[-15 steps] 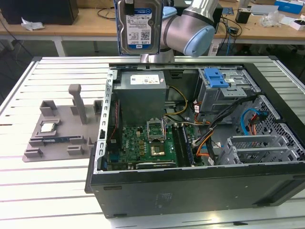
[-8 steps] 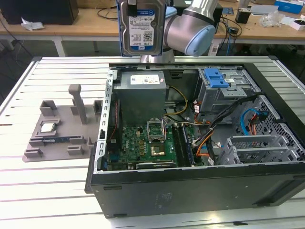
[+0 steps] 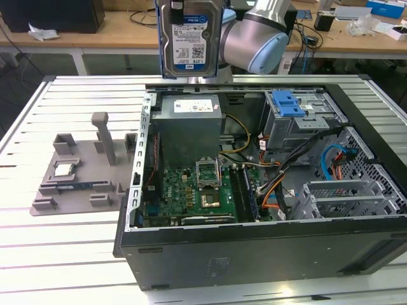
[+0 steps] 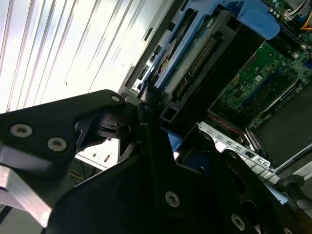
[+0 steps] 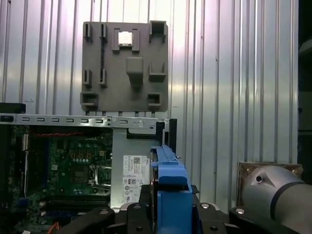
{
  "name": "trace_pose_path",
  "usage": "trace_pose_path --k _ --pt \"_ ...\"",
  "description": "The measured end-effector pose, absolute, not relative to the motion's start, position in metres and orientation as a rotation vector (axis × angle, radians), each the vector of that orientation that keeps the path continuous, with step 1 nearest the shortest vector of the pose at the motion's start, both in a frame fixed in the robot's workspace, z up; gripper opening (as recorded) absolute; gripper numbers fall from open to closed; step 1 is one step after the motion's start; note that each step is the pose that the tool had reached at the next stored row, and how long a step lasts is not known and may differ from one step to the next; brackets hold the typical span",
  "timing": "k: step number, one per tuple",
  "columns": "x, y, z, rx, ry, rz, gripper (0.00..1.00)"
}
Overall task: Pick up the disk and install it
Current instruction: 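Pick up the disk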
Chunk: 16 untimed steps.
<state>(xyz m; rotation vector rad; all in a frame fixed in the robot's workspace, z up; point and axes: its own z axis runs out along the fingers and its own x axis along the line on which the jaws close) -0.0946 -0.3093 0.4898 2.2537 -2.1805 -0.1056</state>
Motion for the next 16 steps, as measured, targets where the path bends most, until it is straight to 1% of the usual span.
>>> trace_pose_path --k 16 --pt "-0.094 -0.339 0.490 2.254 -2.181 -0.106 0.37"
